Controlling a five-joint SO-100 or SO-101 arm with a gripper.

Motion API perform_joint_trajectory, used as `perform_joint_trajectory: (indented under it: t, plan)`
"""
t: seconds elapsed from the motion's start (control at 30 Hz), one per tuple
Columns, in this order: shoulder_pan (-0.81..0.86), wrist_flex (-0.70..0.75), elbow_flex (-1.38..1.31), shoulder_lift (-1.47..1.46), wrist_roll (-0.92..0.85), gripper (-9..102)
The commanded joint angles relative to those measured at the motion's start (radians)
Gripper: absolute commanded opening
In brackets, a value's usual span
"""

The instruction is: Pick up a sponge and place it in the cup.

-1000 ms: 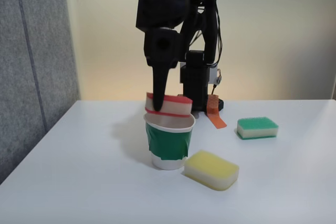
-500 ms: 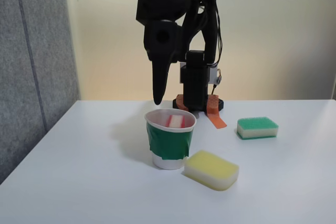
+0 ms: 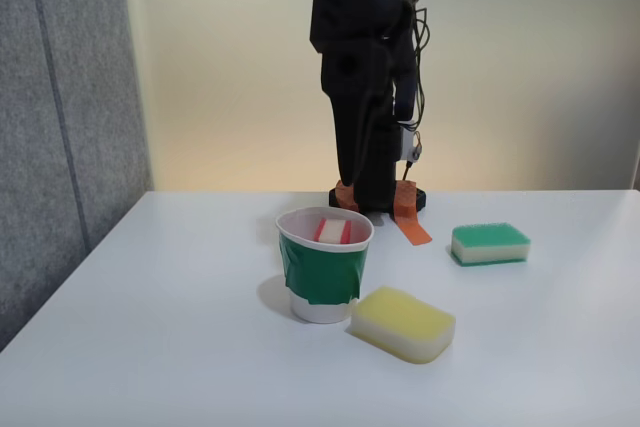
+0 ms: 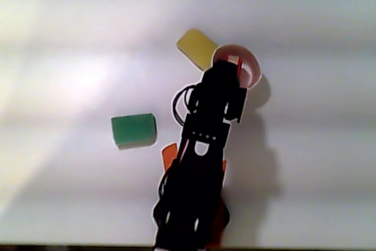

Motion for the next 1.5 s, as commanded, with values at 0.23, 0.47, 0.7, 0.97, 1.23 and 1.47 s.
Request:
perform_joint_trajectory:
  t: [0.23, 0.47, 0.7, 0.97, 1.23, 1.47]
  plan:
    - [-0.071, -0.173, 0.333, 0.336, 0.138, 0]
    - [-0.091, -0.207, 0.565, 0.604, 0.150, 0]
    - [-0.137, -0.164, 0.732, 0.859, 0.172, 0]
    - [-0.137, -0.354, 0.888, 0.857, 0.144, 0]
    - [-0.137, -0.364, 0.953, 0.857, 0.103, 0]
    - [-0.132, -0.341, 1.026, 0.857, 0.104, 0]
